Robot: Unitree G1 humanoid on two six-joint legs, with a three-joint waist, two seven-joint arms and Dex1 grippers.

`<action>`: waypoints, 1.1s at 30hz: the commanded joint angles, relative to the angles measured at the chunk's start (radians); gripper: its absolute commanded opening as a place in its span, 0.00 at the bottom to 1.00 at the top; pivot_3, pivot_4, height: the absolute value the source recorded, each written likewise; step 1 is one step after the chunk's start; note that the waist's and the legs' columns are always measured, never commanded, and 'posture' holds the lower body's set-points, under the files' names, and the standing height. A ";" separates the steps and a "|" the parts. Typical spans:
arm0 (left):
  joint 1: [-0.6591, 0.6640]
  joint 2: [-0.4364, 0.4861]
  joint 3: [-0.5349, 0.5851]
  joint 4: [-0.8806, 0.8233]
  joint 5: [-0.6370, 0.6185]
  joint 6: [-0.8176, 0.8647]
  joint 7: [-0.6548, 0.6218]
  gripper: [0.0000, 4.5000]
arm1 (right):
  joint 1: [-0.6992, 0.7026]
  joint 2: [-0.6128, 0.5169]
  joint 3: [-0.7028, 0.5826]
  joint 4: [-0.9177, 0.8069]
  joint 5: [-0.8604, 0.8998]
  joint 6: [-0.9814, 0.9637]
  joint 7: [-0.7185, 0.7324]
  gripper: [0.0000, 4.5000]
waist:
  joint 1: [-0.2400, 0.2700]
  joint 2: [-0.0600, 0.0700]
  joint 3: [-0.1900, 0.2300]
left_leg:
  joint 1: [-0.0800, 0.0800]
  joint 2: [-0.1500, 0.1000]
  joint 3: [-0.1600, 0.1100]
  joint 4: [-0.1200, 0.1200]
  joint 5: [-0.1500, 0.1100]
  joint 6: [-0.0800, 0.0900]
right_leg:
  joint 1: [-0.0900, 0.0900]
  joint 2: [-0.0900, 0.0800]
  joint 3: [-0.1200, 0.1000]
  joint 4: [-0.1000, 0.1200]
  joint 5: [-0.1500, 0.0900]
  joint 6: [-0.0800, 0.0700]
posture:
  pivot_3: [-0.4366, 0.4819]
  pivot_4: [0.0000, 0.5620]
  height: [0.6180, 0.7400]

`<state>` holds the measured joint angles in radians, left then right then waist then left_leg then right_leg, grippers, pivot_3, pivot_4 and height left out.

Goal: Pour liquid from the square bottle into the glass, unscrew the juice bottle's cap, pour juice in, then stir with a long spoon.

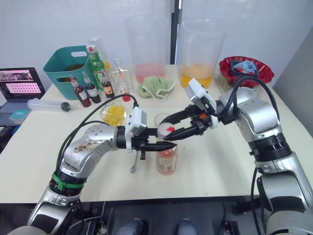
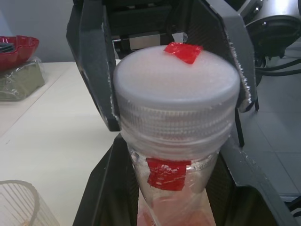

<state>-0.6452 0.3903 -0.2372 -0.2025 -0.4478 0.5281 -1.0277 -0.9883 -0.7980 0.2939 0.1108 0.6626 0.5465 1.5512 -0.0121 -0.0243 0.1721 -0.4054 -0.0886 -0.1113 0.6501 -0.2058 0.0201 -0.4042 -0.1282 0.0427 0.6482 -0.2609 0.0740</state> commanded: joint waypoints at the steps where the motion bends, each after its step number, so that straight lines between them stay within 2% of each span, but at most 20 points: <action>1: 0.004 0.013 -0.036 0.036 0.028 0.011 -0.009 0.30 | -0.033 -0.031 -0.015 -0.036 0.114 0.081 0.063 0.68 | 0.000 0.000 0.000 | 0.000 0.000 0.000 0.000 0.000 0.000 | 0.000 0.000 0.000 0.000 0.000 0.000 | 0.48 0.27 1.00; 5: 0.002 0.012 -0.043 0.041 0.028 0.007 -0.015 0.30 | -0.005 -0.038 -0.073 -0.060 0.116 0.099 0.061 0.99 | 0.001 0.000 0.000 | 0.000 0.000 0.000 0.000 -0.001 0.000 | 0.000 0.000 0.000 0.000 0.000 0.000 | 0.48 0.27 1.00; 6: -0.001 0.010 -0.043 0.045 0.028 0.006 -0.015 0.30 | 0.015 -0.037 -0.102 -0.080 0.112 0.088 0.033 0.99 | 0.002 0.000 0.000 | 0.000 0.000 0.000 0.000 -0.001 0.000 | 0.000 0.000 0.000 0.000 0.000 0.000 | 0.48 0.27 1.00; 10: -0.018 -0.006 -0.050 0.068 0.032 -0.003 -0.012 0.30 | 0.188 -0.016 -0.267 -0.303 0.100 0.072 -0.251 0.99 | 0.012 -0.001 0.000 | -0.001 0.000 -0.001 0.000 -0.001 0.000 | 0.000 0.000 -0.001 0.000 0.000 0.000 | 0.48 0.27 1.00; 14: -0.019 -0.023 -0.060 0.074 0.036 -0.019 -0.006 0.30 | 0.313 -0.010 -0.359 -0.516 0.182 0.186 -0.451 0.99 | 0.020 0.000 0.000 | -0.001 -0.001 0.000 0.000 -0.001 0.000 | -0.001 -0.001 0.000 0.000 0.000 0.000 | 0.48 0.27 1.00; 17: -0.010 -0.034 -0.063 0.068 0.041 -0.032 0.003 0.30 | 0.374 -0.005 -0.415 -0.661 0.209 0.274 -0.648 0.99 | 0.024 -0.001 0.000 | -0.001 0.000 0.000 0.000 -0.001 0.000 | 0.000 -0.001 0.000 0.000 0.000 0.000 | 0.48 0.27 1.00; 22: -0.002 -0.035 -0.069 0.065 0.040 -0.039 -0.008 0.30 | 0.412 0.004 -0.471 -0.771 0.269 0.383 -0.869 0.99 | 0.029 -0.001 -0.001 | -0.001 -0.001 0.000 0.001 -0.001 0.000 | 0.001 -0.001 0.000 -0.001 0.001 0.001 | 0.48 0.27 1.00; 30: -0.008 -0.044 -0.081 0.110 0.057 -0.080 -0.024 0.30 | 0.461 0.001 -0.490 -0.835 0.372 0.484 -1.044 0.99 | 0.029 -0.001 -0.001 | -0.001 -0.001 0.000 0.001 -0.001 0.001 | 0.001 -0.001 0.000 -0.001 0.001 0.001 | 0.48 0.27 1.00; 33: -0.008 -0.044 -0.082 0.127 0.061 -0.096 -0.030 0.30 | 0.465 -0.008 -0.494 -0.832 0.404 0.503 -1.075 0.82 | 0.028 -0.001 -0.001 | 0.000 -0.001 0.000 0.001 -0.001 0.001 | 0.002 -0.001 0.000 -0.001 0.001 0.001 | 0.48 0.27 1.00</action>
<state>-0.6667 0.3425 -0.2875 -0.1145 -0.4286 0.4253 -1.0554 -0.5217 -0.7946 -0.1670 -0.6990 1.0394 1.0471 0.4961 0.0160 -0.0250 0.1714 -0.4058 -0.0897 -0.1111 0.6515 -0.2072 0.0209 -0.4024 -0.1295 0.0428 0.6470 -0.2603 0.0751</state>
